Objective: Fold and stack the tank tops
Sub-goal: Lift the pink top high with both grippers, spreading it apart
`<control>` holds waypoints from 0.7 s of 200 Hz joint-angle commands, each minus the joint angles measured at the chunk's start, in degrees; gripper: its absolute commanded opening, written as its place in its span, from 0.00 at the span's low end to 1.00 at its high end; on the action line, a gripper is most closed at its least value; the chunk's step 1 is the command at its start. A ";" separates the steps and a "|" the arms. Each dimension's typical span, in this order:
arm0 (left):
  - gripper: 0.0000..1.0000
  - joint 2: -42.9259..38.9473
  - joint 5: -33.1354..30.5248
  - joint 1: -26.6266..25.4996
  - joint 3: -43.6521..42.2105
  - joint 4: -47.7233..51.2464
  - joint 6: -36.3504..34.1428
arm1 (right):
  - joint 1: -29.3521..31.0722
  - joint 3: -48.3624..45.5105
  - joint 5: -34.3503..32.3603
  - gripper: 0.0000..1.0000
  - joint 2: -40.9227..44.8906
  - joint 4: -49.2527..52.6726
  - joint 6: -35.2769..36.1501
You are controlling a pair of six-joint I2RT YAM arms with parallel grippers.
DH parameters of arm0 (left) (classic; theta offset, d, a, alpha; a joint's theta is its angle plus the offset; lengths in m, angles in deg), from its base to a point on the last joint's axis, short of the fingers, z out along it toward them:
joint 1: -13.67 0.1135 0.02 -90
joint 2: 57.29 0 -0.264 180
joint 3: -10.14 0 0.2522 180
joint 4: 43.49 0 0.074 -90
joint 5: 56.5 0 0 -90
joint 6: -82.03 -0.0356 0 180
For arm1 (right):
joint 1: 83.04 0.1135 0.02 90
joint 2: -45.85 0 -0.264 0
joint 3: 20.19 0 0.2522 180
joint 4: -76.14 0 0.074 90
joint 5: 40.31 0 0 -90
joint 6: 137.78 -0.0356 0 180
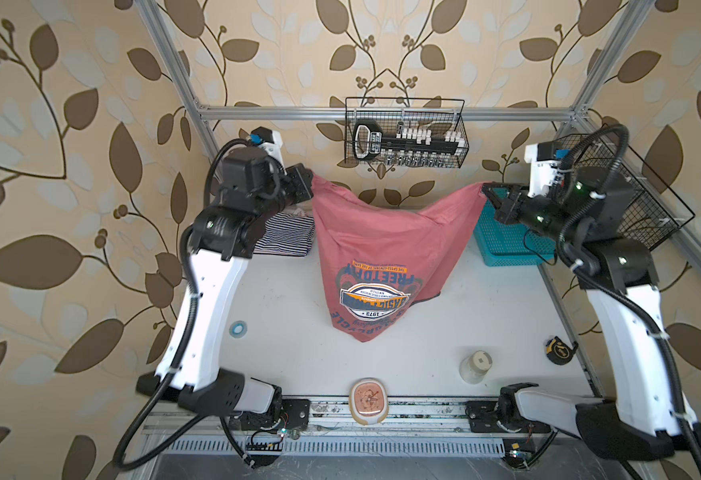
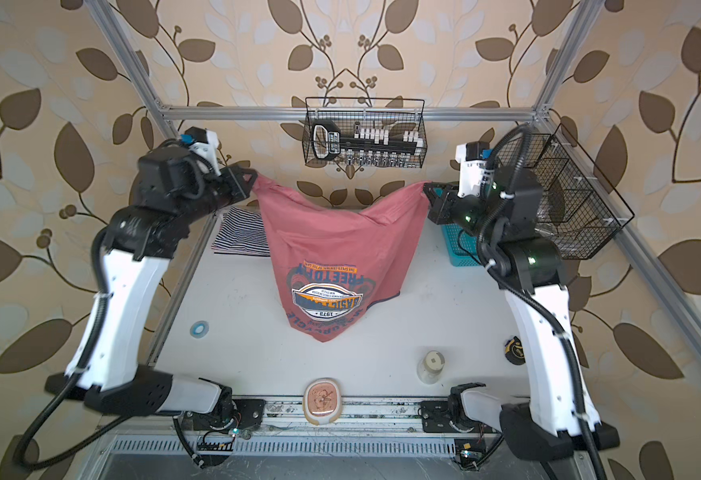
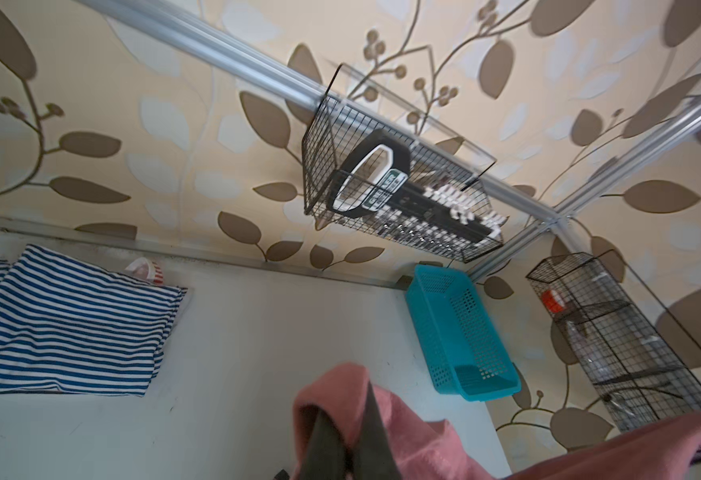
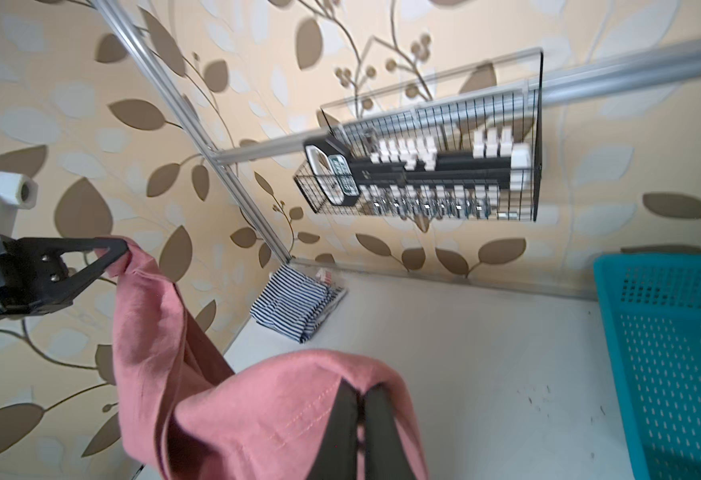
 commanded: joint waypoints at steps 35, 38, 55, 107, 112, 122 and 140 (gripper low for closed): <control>0.00 22.72 25.92 12.76 26.95 -20.43 21.03 | -6.55 15.51 21.75 0.00 -18.88 -23.46 -15.31; 0.00 22.82 26.67 13.31 26.94 -23.11 23.02 | -6.79 15.67 22.60 0.00 -19.17 -25.99 -16.83; 0.00 22.15 26.66 15.80 27.61 -31.58 28.83 | -7.71 17.68 24.34 0.00 -20.20 -35.62 -23.45; 0.00 12.18 22.77 16.90 21.24 -40.70 24.18 | -7.93 19.36 25.03 0.00 -16.58 -46.65 -24.05; 0.00 11.01 22.52 16.93 19.77 -41.16 23.77 | -7.94 18.71 25.14 0.00 -15.98 -46.54 -23.47; 0.00 8.44 22.80 16.93 15.62 -42.05 23.39 | -7.93 16.12 25.99 0.00 -14.43 -46.31 -22.59; 0.00 2.27 23.71 16.72 2.67 -45.33 23.50 | -7.95 6.03 27.01 0.00 -10.11 -46.57 -20.59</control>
